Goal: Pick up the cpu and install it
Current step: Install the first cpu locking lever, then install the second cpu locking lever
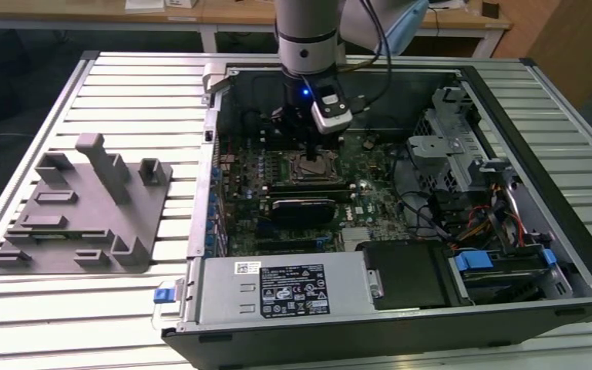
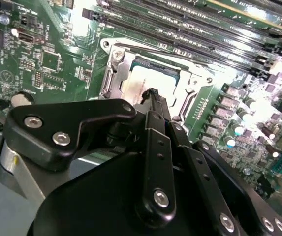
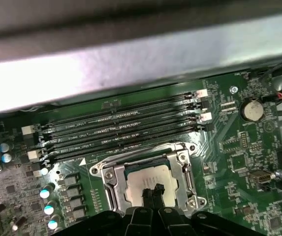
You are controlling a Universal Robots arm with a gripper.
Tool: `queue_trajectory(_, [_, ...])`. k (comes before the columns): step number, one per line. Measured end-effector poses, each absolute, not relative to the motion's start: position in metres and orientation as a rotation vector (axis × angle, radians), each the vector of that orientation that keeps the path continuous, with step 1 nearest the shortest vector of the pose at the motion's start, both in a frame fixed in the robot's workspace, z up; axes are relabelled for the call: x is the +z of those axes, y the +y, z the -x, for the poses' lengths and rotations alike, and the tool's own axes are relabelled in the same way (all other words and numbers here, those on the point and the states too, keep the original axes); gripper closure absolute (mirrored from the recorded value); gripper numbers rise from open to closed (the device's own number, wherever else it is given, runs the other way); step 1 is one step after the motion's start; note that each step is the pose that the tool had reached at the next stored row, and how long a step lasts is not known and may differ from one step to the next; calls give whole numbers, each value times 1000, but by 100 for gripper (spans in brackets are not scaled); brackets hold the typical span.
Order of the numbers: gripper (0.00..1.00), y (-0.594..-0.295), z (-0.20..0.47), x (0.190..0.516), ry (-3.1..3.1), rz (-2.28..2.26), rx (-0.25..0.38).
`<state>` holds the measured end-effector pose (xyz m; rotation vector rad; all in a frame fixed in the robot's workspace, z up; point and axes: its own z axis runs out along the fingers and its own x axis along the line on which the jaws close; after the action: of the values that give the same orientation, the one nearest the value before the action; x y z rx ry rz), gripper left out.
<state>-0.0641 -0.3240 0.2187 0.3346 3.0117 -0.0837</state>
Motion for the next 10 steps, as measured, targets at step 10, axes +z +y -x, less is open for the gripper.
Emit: queue_trajectory(10, [89, -324, 64, 225, 3012, -335, -85])
